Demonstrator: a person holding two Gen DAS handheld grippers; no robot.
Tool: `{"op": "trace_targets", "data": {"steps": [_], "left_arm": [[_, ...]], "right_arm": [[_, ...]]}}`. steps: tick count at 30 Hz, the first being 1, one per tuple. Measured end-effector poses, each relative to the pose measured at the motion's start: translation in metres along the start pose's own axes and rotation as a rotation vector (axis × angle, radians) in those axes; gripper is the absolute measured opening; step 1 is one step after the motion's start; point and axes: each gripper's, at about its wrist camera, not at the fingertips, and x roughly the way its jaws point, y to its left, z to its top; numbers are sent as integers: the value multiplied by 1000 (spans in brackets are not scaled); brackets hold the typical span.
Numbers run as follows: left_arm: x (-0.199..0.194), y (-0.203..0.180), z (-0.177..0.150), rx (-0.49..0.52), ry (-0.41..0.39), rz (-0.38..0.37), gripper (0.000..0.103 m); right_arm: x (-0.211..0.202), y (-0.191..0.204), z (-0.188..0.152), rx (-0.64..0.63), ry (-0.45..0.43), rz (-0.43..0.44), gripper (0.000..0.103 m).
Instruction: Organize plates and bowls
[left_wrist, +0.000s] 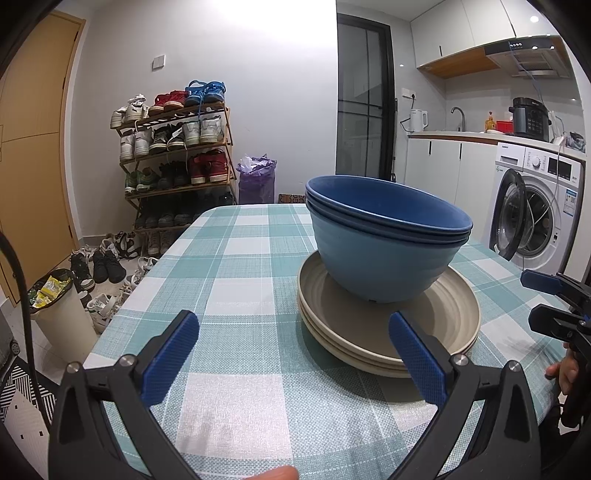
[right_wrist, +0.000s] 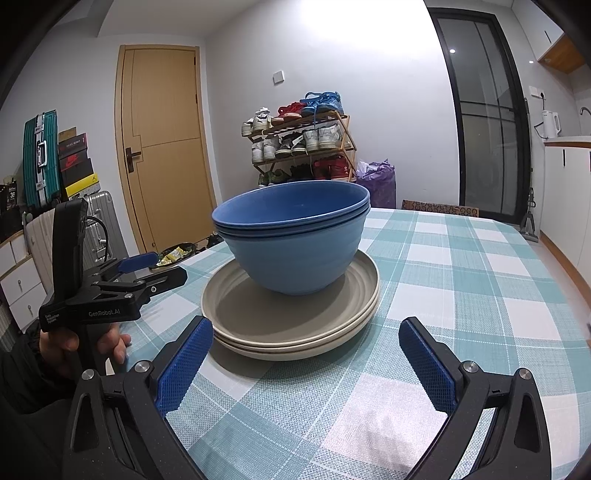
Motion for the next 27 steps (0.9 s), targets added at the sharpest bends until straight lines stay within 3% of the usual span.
{"op": "trace_targets", "data": {"steps": [27], "left_arm": [[0,0,0,0,0,0,103]], "right_arm": [[1,0,-1,-2,1,2,102]]}}
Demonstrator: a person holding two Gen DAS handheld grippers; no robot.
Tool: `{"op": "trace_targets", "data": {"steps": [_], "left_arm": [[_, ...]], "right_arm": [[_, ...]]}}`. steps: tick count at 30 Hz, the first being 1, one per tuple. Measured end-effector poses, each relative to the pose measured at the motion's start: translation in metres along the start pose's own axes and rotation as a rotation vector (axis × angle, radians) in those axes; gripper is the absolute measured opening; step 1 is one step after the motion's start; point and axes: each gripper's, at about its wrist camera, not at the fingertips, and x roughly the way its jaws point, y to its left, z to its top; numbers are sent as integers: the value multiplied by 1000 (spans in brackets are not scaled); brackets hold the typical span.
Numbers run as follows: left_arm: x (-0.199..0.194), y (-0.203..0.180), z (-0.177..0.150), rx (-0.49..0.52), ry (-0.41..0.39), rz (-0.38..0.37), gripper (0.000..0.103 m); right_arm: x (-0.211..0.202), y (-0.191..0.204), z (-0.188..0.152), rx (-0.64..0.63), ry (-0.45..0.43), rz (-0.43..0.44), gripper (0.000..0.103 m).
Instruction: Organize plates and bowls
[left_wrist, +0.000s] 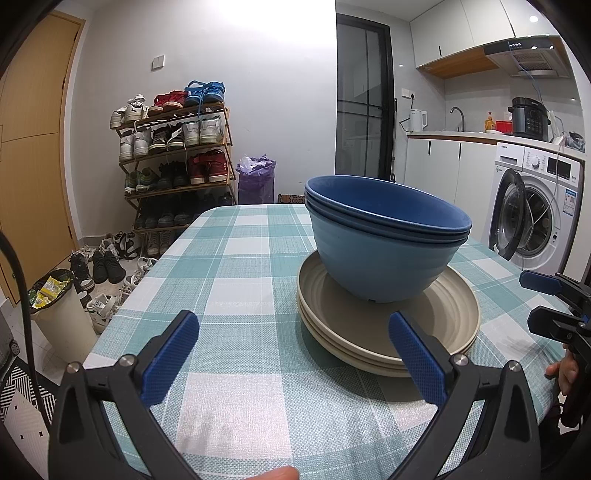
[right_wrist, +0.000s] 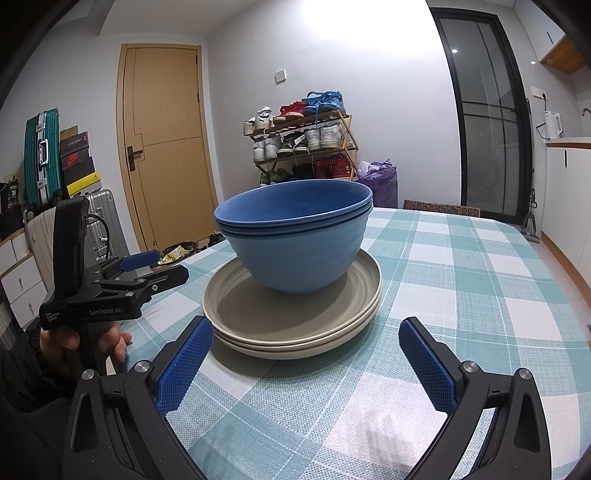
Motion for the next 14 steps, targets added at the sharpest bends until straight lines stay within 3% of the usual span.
{"op": "trace_targets", "data": {"steps": [14], "left_arm": [[0,-1,0,-4,0,-6,103]], "right_arm": [[0,1,0,-1,0,1,102]]}}
